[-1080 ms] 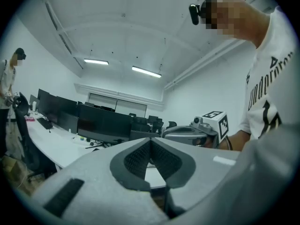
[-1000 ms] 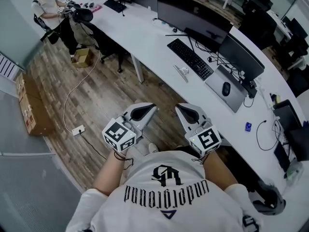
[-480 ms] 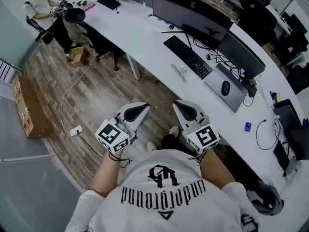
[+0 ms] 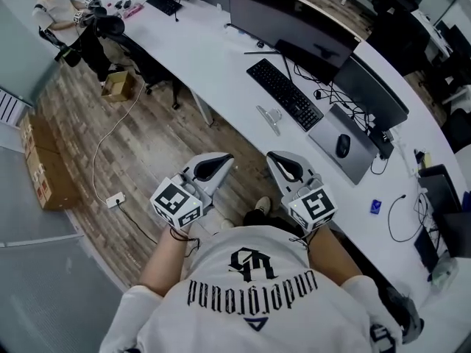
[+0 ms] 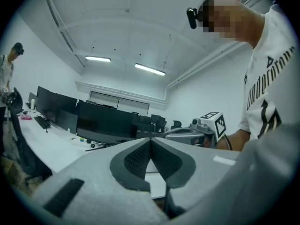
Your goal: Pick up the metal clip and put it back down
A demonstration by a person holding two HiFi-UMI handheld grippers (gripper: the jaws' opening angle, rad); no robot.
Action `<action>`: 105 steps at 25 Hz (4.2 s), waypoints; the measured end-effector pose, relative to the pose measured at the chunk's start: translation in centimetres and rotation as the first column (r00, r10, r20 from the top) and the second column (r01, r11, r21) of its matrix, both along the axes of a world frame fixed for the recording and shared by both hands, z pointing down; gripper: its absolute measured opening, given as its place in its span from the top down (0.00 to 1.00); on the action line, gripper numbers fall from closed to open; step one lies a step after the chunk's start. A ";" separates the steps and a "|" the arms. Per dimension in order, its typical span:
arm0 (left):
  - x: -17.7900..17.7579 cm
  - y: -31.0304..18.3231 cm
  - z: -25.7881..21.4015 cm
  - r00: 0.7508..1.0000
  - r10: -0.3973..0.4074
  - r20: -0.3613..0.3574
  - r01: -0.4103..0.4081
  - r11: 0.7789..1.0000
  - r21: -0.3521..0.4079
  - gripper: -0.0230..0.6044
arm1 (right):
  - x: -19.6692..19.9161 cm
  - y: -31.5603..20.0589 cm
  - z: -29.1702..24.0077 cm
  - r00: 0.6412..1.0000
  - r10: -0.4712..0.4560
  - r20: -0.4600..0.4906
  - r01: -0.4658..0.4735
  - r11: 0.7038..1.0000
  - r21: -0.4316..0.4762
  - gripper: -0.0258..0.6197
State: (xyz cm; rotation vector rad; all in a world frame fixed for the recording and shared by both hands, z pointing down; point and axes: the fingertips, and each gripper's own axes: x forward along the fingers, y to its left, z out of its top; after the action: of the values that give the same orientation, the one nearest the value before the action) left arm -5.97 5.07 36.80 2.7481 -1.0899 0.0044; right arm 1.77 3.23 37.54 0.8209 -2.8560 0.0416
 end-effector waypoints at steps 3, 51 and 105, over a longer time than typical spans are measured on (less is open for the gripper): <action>1.9 -2.5 -0.1 1.000 -0.001 -0.006 0.001 1.000 0.000 0.94 | 1.7 -2.3 0.0 1.000 0.006 -0.009 -0.006 1.000 -0.004 0.94; 9.0 -22.2 9.9 0.994 0.092 0.058 -0.082 0.986 -0.143 0.94 | 8.8 -21.5 8.9 0.992 0.118 -0.034 -0.123 0.969 -0.216 0.93; 6.6 -31.6 33.0 0.955 0.275 0.113 -0.201 0.877 -0.437 0.94 | 6.6 -30.3 39.6 0.933 0.200 -0.300 -0.342 0.755 -0.560 0.80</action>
State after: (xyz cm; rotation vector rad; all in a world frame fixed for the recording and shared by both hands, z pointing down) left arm 0.63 -26.51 69.81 2.4912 -0.6717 0.4657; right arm 8.39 -27.11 77.09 0.9969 -2.2529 0.8069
